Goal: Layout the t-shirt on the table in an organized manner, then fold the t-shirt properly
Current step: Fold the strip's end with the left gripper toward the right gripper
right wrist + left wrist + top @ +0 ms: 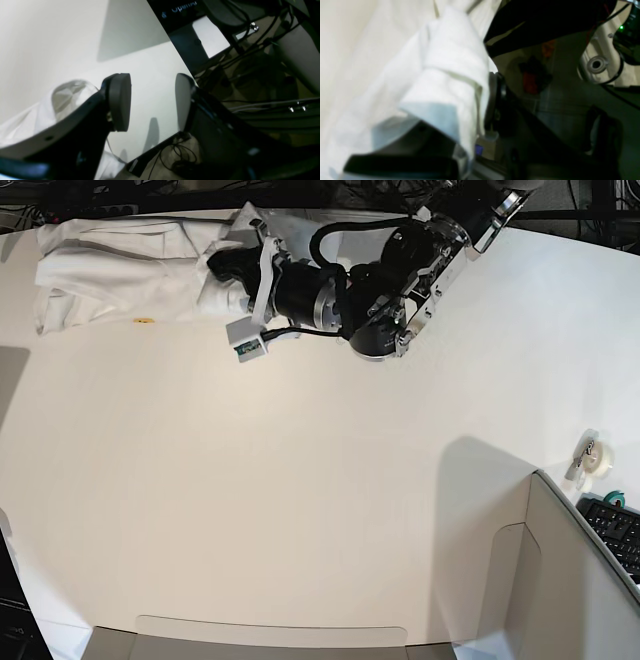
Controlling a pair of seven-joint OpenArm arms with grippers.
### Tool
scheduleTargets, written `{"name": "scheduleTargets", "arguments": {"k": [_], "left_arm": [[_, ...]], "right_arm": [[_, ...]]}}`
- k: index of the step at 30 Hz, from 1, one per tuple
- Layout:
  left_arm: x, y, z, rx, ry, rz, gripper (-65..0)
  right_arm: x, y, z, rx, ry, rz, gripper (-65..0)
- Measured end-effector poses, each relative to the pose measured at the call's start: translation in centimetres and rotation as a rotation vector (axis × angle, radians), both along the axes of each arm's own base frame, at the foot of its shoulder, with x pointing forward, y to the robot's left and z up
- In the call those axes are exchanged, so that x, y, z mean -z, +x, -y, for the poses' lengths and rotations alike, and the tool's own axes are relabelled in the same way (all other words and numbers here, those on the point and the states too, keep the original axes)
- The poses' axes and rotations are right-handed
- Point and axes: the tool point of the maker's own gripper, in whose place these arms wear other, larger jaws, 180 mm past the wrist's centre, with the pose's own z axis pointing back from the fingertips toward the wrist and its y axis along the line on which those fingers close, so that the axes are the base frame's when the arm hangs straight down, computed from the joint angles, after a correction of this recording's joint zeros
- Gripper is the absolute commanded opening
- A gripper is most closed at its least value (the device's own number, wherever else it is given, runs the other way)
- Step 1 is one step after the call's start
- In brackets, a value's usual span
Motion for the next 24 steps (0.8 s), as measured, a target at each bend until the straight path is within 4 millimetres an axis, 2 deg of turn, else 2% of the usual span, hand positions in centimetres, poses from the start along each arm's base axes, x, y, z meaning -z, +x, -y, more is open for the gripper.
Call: {"name": "scheduleTargets", "arguments": {"k": [11, 17, 19, 24], "left_arm": [[0.2, -0.1, -0.2, 0.001, 0.011, -0.001, -65.0], [-0.4, 0.2, 0.5, -0.015, -0.025, 0.006, -64.8], [-0.4, 0.2, 0.5, -0.015, -0.024, 0.006, -61.1], [-0.7, 0.2, 0.8, -0.014, -0.035, 0.006, -38.5]], "right_arm": [[0.7, -0.2, -0.5, 0.003, 0.023, 0.001, -36.6], [1.3, -0.5, -0.8, 0.008, 0.038, -0.009, -36.6], [1.3, -0.5, -0.8, 0.007, 0.037, -0.007, -36.6], [1.3, -0.6, -0.8, 0.007, 0.038, -0.01, -36.6]]}}
